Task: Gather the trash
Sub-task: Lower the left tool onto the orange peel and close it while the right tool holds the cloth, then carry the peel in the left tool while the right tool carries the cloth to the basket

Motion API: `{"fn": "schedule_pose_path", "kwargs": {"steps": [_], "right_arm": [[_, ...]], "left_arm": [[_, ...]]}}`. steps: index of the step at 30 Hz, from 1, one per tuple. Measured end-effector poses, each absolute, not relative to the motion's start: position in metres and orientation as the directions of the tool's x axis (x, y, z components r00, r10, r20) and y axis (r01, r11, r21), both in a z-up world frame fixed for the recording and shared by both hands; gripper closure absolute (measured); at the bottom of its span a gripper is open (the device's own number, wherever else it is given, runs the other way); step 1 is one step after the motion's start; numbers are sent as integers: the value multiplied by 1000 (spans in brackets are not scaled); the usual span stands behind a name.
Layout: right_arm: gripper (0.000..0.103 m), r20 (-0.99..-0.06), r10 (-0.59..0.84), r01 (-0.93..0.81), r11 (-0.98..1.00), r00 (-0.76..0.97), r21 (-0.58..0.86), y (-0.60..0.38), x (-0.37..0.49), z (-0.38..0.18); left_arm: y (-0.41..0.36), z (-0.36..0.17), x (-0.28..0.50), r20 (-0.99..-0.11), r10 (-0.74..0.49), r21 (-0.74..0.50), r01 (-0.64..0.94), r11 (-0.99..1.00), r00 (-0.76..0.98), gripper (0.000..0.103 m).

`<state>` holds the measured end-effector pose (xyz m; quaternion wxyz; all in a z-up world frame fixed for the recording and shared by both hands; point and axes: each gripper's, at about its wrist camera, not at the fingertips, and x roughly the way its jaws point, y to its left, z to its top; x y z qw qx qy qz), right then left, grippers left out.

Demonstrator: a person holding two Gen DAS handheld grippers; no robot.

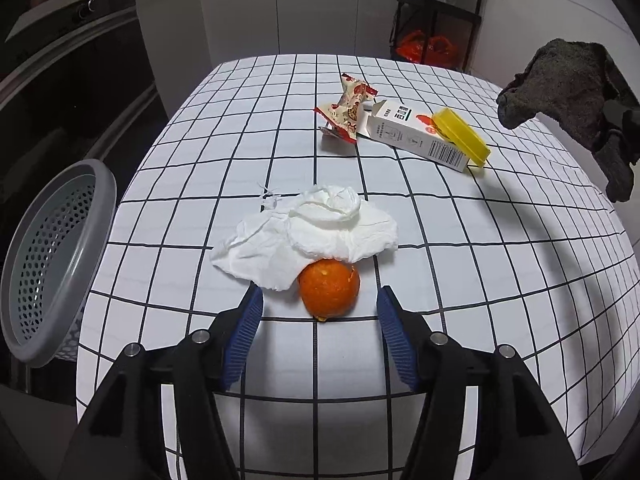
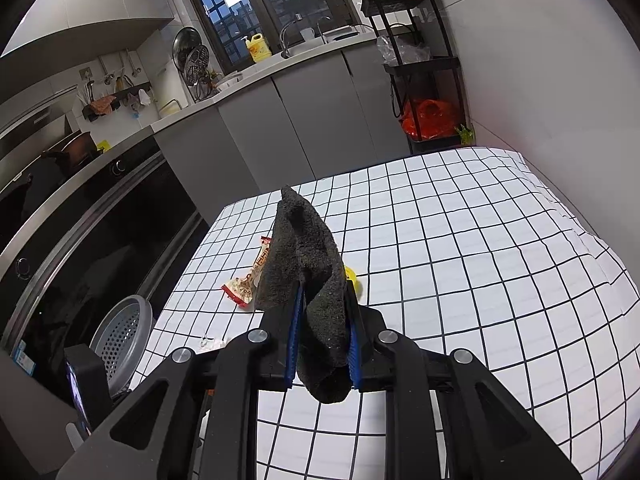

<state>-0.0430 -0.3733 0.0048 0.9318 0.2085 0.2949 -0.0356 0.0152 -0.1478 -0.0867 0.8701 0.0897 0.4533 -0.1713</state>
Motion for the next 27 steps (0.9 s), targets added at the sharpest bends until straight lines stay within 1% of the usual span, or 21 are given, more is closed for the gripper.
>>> {"fn": "schedule_pose_path", "kwargs": {"steps": [2, 4, 6, 7, 8, 9, 18, 27], "right_arm": [[84, -565, 57, 189, 911, 823, 367, -373, -43, 4], [84, -566, 56, 189, 912, 822, 365, -373, -43, 5], [84, -567, 55, 190, 912, 822, 364, -372, -43, 5], [84, -566, 55, 190, 911, 822, 365, -373, -43, 5], [84, -566, 55, 190, 911, 822, 365, -373, -43, 5], [84, -566, 55, 190, 911, 822, 365, -373, -43, 5], [84, -567, 56, 191, 911, 822, 366, -374, -43, 4], [84, -566, 60, 180, 915, 822, 360, -371, -41, 5]], "left_arm": [[-147, -87, 15, -820, -219, -4, 377, 926, 529, 45], [-147, -87, 14, -821, -218, -6, 374, 927, 528, 51], [-146, -88, 13, -825, -222, -16, 371, 929, 520, 63], [-146, -89, 12, -826, -225, -21, 371, 928, 517, 66], [-145, -89, 12, -826, -228, -25, 371, 928, 515, 75], [-146, -89, 11, -826, -231, -28, 372, 928, 514, 82], [-144, -86, 9, -822, -253, -48, 380, 924, 511, 88], [-133, -72, -3, -805, -265, -45, 390, 920, 531, 90]]}}
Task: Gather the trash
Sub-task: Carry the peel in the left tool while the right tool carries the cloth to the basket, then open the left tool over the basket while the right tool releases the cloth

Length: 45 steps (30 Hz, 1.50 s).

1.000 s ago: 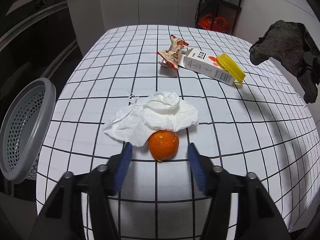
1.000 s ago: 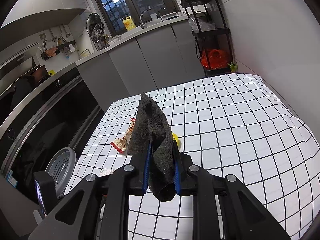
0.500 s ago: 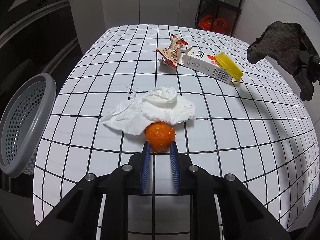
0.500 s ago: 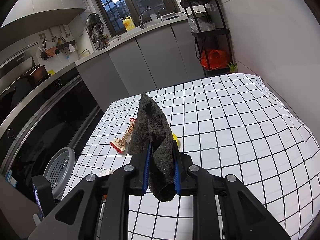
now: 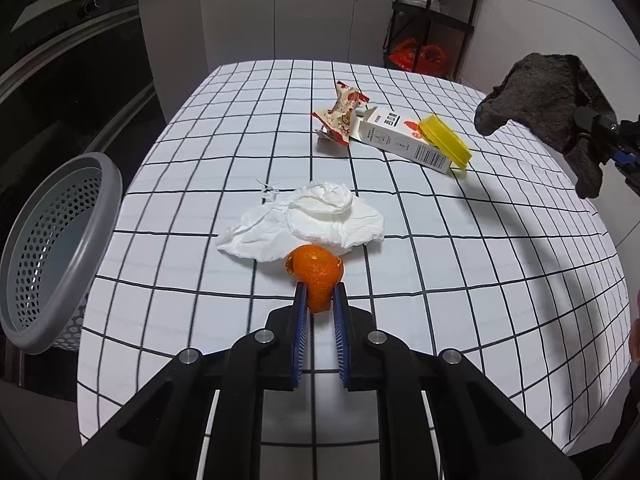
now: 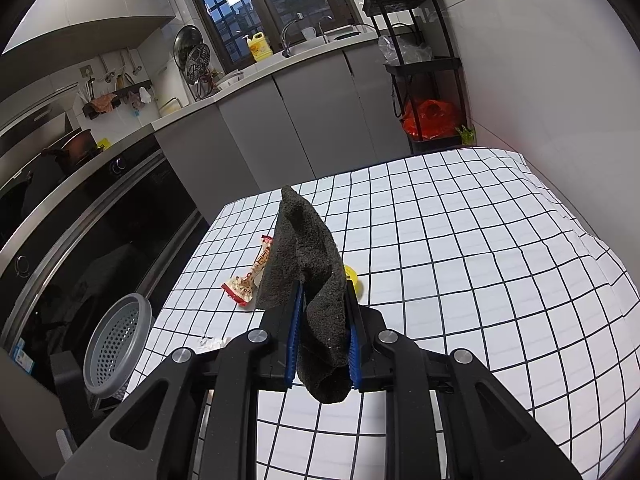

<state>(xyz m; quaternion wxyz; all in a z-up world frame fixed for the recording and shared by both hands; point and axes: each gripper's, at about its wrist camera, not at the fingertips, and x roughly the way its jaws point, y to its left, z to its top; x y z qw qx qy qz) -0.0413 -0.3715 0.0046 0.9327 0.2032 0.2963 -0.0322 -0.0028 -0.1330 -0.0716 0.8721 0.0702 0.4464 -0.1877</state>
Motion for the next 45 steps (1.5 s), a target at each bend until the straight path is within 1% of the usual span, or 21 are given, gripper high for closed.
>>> {"fn": "schedule_pose_path", "kwargs": {"steps": [6, 10, 18, 21, 26, 32, 40, 45], "right_arm": [[84, -559, 81, 146, 925, 826, 350, -353, -40, 10], [84, -552, 117, 97, 935, 826, 342, -326, -34, 15], [84, -544, 241, -26, 928, 803, 373, -258, -4, 19], [84, -552, 259, -72, 939, 793, 337, -223, 9, 23], [84, -560, 321, -154, 933, 764, 325, -160, 38, 24], [84, -578, 395, -246, 915, 714, 321, -89, 71, 15], [84, -633, 425, -325, 905, 648, 274, -18, 99, -3], [84, -672, 428, -346, 901, 605, 262, 4, 112, -18]], "left_arm": [[-101, -47, -4, -772, -251, -37, 354, 935, 583, 90], [-75, -27, 2, -742, -217, -7, 316, 949, 634, 90], [-5, 1, 31, -693, -109, 59, 207, 976, 713, 90], [23, 6, 44, -684, -68, 74, 161, 984, 726, 90], [64, 6, 64, -680, -17, 67, 86, 994, 733, 90], [106, -8, 81, -703, 28, 48, 8, 999, 711, 89], [142, -24, 100, -723, 80, 55, -58, 997, 686, 89], [153, -29, 104, -735, 80, 46, -67, 997, 673, 88]]}}
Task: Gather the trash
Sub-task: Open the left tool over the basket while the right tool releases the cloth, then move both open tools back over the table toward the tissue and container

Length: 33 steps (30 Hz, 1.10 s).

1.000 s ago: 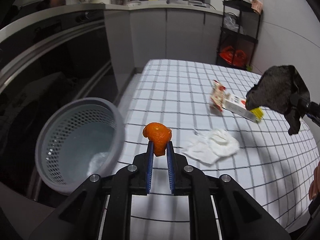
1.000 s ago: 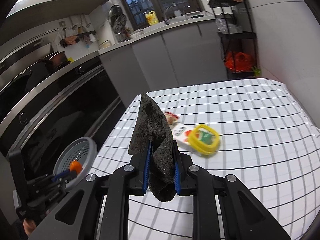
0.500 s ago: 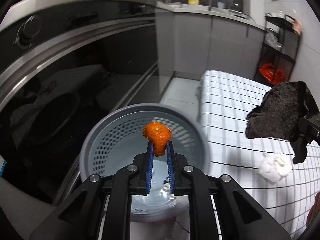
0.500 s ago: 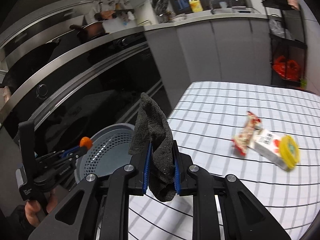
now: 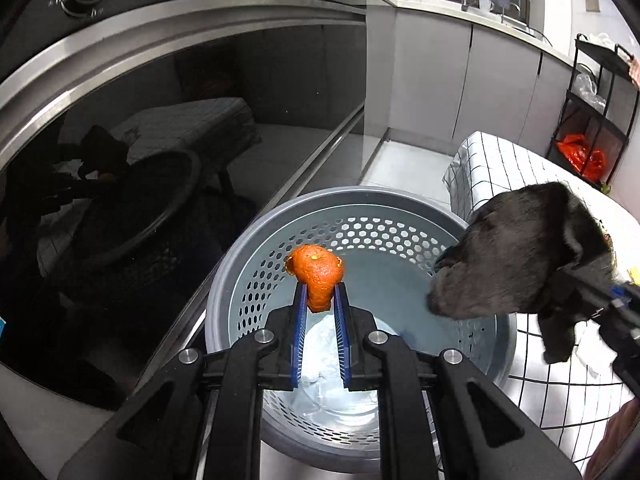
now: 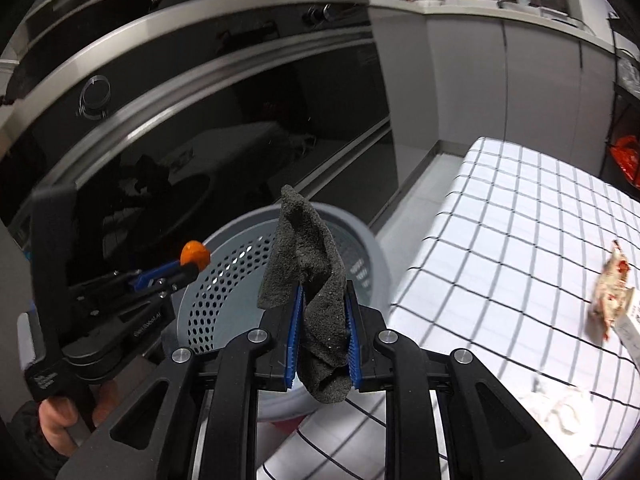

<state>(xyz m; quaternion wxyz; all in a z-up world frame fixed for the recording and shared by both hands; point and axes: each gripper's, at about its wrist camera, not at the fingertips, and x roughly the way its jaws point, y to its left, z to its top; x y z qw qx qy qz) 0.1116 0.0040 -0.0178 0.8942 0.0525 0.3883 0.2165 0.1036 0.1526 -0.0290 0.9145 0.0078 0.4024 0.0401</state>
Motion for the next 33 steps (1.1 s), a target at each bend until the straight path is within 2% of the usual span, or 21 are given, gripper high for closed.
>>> {"fn": "schedule_pose_path", "kwargs": {"steps": [7, 12, 13, 29, 33], "right_arm": [[83, -701, 424, -358, 899, 574, 251, 20, 122, -27], [69, -689, 421, -349, 902, 589, 253, 18, 123, -23], [69, -688, 420, -345, 904, 592, 254, 16, 123, -22], [69, -687, 398, -303, 916, 608, 262, -2, 110, -24], [64, -684, 385, -281, 923, 619, 264, -14, 100, -23]], "left_arm": [[160, -34, 111, -757, 75, 36, -72, 997, 649, 84], [164, -32, 109, -757, 82, 34, -86, 996, 649, 57], [164, -32, 108, -755, 82, 33, -88, 996, 650, 56], [151, -30, 101, -741, 74, 39, -67, 997, 667, 50], [143, -27, 97, -730, 70, 42, -57, 997, 680, 48]]}}
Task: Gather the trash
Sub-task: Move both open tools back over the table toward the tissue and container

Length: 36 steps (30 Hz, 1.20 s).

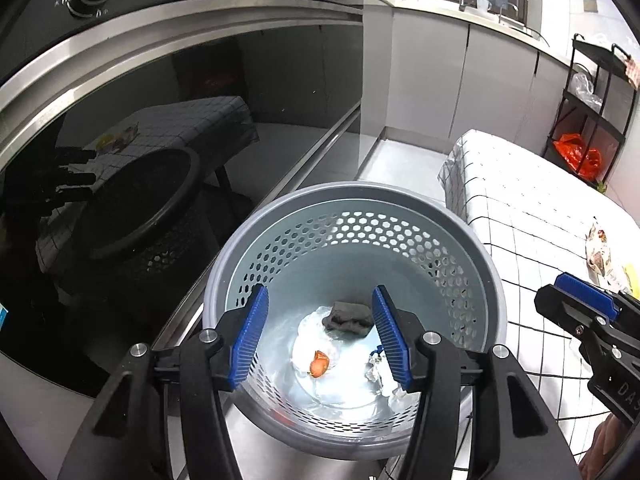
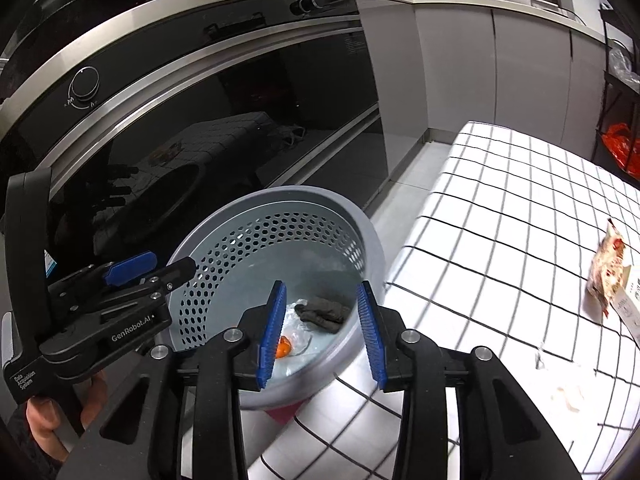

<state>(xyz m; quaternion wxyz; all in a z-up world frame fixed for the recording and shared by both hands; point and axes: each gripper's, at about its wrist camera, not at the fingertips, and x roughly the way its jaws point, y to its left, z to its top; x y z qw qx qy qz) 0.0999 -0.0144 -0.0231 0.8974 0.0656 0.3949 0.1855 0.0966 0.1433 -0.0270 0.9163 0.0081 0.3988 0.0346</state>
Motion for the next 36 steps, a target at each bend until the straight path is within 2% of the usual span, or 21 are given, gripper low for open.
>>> {"fn": "schedule_pose_path", "kwargs": {"steps": [5, 8, 17, 25, 28, 36], "right_arm": [[57, -675, 363, -243, 932, 642, 270, -38, 81, -20], [49, -666, 343, -216, 939, 663, 269, -55, 65, -19], [38, -658, 219, -77, 968, 721, 238, -139, 11, -18], [36, -676, 54, 103, 976, 735, 190, -236, -15, -16], [32, -681, 17, 156, 969, 732, 192, -268, -16, -19], [27, -694, -6, 234, 944, 720, 235, -326, -5, -32]], "left_arm": [[132, -21, 87, -714, 57, 40, -40, 998, 698, 45], [123, -18, 80, -707, 39, 33, -22, 999, 707, 39], [86, -11, 49, -677, -37, -7, 44, 999, 735, 29], [29, -9, 33, -662, -91, 11, 132, 991, 744, 26], [3, -12, 31, -675, -121, 13, 175, 984, 728, 26], [-65, -16, 38, -687, -162, -2, 221, 975, 709, 24]]}}
